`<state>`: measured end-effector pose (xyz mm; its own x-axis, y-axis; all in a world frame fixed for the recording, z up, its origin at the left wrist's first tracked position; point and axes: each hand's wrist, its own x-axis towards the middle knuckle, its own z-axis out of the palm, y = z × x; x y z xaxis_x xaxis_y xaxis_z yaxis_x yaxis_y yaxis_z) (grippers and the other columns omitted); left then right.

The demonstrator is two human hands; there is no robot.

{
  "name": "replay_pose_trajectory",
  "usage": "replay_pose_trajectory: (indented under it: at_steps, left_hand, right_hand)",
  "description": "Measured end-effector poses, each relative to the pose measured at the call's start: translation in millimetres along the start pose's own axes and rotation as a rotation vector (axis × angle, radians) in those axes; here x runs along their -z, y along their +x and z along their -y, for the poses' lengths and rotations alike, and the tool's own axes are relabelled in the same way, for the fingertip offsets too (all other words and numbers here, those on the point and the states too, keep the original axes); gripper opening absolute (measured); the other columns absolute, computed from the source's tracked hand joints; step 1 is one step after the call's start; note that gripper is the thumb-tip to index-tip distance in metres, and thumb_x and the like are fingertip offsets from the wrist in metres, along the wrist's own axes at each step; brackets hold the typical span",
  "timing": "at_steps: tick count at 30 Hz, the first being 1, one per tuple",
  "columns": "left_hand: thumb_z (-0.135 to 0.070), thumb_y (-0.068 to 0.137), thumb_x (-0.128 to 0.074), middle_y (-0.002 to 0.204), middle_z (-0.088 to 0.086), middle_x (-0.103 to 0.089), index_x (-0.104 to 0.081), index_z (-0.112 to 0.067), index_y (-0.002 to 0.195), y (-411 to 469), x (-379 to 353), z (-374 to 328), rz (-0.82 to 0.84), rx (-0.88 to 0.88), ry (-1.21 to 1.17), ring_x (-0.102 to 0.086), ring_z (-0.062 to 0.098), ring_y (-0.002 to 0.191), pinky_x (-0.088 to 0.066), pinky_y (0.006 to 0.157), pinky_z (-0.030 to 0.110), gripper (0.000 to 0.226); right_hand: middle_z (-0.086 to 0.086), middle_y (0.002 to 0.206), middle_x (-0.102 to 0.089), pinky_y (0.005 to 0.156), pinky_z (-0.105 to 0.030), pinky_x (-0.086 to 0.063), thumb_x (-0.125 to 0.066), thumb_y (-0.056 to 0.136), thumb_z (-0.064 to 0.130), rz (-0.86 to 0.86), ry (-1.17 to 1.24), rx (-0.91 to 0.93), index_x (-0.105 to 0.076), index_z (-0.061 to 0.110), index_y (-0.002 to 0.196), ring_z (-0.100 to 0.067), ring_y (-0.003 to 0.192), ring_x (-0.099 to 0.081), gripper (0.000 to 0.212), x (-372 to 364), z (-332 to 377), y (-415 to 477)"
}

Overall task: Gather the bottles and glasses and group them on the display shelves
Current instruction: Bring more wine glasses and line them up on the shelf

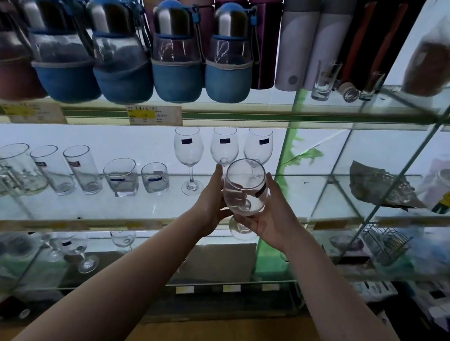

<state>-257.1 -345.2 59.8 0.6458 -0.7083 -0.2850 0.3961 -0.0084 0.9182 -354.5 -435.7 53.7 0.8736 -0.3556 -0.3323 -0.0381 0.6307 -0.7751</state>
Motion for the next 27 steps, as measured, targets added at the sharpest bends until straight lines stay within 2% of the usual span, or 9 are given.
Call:
replay_pose_trajectory:
  at_steps: [2,7,9,11,14,17,22,24,27]
  left_hand:
    - [-0.061,0.095,-0.024,0.106,0.017,-0.067,-0.058,-0.009,0.114,2.1,-1.0,1.7,-0.009,0.013,-0.06,-0.065,0.026,0.088,-0.053,0.073,0.032,0.065]
    - [-0.054,0.096,-0.032,0.091,0.014,-0.064,-0.056,-0.009,0.09,10.8,-10.2,10.1,-0.019,0.01,-0.099,-0.061,0.025,0.085,-0.048,0.091,0.037,0.052]
    - [-0.05,0.097,-0.034,0.09,0.01,-0.063,-0.057,-0.01,0.09,13.8,-13.3,17.0,0.011,-0.019,-0.045,-0.059,0.021,0.086,-0.046,0.097,0.036,0.046]
    - [-0.05,0.097,-0.035,0.098,0.008,-0.064,-0.061,-0.012,0.102,16.1,-16.2,21.9,0.054,-0.065,0.018,-0.061,0.02,0.091,-0.048,0.093,0.033,0.046]
    - [-0.054,0.095,-0.036,0.109,0.007,-0.063,-0.056,-0.014,0.122,27.9,-25.8,24.8,0.1,-0.113,0.125,-0.063,0.019,0.093,-0.049,0.081,0.027,0.053]
    - [-0.056,0.095,-0.034,0.115,0.005,-0.061,-0.055,-0.016,0.123,43.3,-37.5,24.5,0.104,-0.062,0.129,-0.063,0.022,0.094,-0.049,0.084,0.03,0.054]
    - [-0.047,0.1,-0.028,0.108,-0.003,-0.061,-0.057,-0.017,0.113,78.2,-57.9,23.6,0.111,-0.061,0.222,-0.058,0.018,0.099,-0.043,0.088,0.032,0.044]
    - [-0.034,0.101,-0.035,0.112,0.0,-0.062,-0.057,-0.013,0.115,94.3,-62.7,32.5,0.066,-0.149,0.368,-0.058,0.02,0.102,-0.044,0.085,0.031,0.033]
    - [-0.011,0.096,-0.045,0.123,0.006,-0.06,-0.057,-0.01,0.119,117.7,-63.2,54.4,0.019,-0.332,0.792,-0.057,0.023,0.111,-0.042,0.089,0.028,0.026]
  right_hand:
    - [-0.01,0.092,-0.072,0.062,-0.027,-0.057,-0.044,0.089,0.058,-0.012,0.062,0.023,-0.061,0.015,0.116,-0.02,0.078,-0.069,0.054,1.4,-0.9,0.8]
    - [-0.012,0.082,-0.073,0.074,-0.031,-0.058,-0.049,0.087,0.058,-0.096,0.18,0.091,-0.064,0.012,0.105,-0.023,0.079,-0.068,0.052,5.0,0.7,4.2]
    - [-0.014,0.077,-0.073,0.079,-0.033,-0.056,-0.052,0.086,0.057,-0.129,0.251,0.11,-0.064,0.009,0.099,-0.026,0.081,-0.066,0.051,6.1,4.2,6.3]
    - [-0.017,0.075,-0.072,0.082,-0.034,-0.055,-0.052,0.086,0.057,-0.157,0.309,0.135,-0.063,0.007,0.095,-0.028,0.08,-0.067,0.052,6.9,9.2,7.0]
    - [-0.024,0.091,-0.067,0.071,-0.034,-0.059,-0.05,0.086,0.06,-0.151,0.376,0.162,-0.06,0.005,0.101,-0.03,0.069,-0.071,0.058,13.5,21.4,11.8]
    - [-0.03,0.112,-0.058,0.064,-0.036,-0.06,-0.052,0.086,0.059,-0.152,0.447,0.159,-0.054,0.001,0.115,-0.035,0.075,-0.07,0.065,24.1,32.9,22.6]
    - [-0.028,0.127,-0.052,0.081,-0.038,-0.057,-0.066,0.081,0.041,-0.149,0.48,0.175,-0.05,0.002,0.127,-0.037,0.097,-0.066,0.062,53.5,55.1,50.2]
    - [-0.019,0.132,-0.05,0.082,-0.034,-0.057,-0.072,0.077,0.037,-0.186,0.376,0.235,-0.045,0.005,0.133,-0.031,0.101,-0.063,0.07,65.1,61.3,62.5]
    - [-0.014,0.136,-0.046,0.071,-0.026,-0.057,-0.078,0.075,0.023,-0.262,0.224,0.331,-0.038,0.013,0.14,-0.024,0.096,-0.064,0.077,80.3,64.7,82.4]
